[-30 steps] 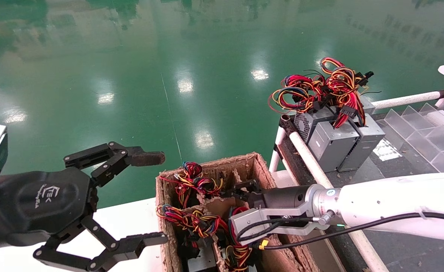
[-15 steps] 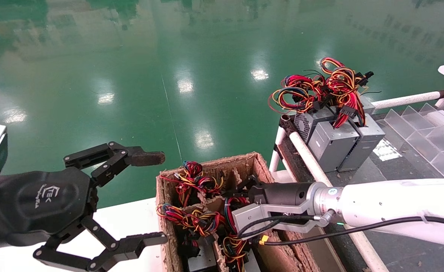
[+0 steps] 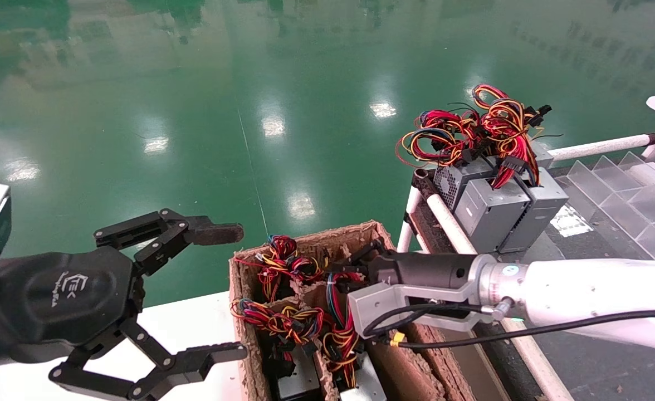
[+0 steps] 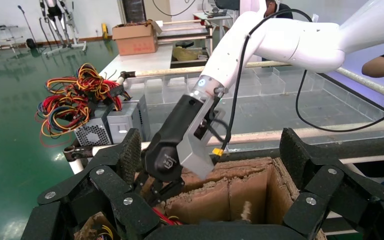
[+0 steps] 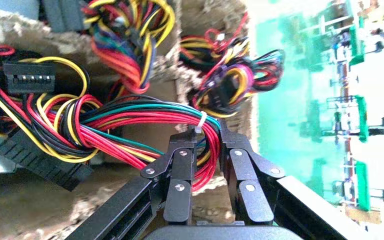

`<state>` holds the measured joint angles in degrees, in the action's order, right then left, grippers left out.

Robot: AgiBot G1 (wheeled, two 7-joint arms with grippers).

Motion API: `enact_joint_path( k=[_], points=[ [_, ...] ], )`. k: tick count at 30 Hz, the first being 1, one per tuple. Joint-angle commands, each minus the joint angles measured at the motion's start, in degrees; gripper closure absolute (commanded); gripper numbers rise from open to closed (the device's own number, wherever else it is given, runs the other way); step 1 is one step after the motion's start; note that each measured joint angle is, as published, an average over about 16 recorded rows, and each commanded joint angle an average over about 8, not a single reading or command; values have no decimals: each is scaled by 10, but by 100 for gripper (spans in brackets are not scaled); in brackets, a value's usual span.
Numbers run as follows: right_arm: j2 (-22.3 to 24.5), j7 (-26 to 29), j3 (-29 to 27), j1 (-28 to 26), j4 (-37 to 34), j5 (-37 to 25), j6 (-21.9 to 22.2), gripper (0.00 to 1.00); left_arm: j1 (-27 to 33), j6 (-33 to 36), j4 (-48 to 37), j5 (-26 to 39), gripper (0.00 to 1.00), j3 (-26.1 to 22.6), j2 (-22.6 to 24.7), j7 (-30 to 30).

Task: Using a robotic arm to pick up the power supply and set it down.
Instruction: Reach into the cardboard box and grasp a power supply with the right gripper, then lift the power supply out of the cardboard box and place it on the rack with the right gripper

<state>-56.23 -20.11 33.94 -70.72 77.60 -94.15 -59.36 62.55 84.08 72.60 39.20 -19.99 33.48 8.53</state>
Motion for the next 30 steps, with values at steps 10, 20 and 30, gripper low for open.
enact_joint_path(
  k=[10,20,30],
  points=[
    [27,-35,-46,4,2,89,-3,100,0,0,0,0,0,0,0,0],
    [69,-56,-113,19,3,213,-25,100,0,0,0,0,0,0,0,0],
    [113,-74,-188,36,2,331,-45,100,0,0,0,0,0,0,0,0]
  ],
)
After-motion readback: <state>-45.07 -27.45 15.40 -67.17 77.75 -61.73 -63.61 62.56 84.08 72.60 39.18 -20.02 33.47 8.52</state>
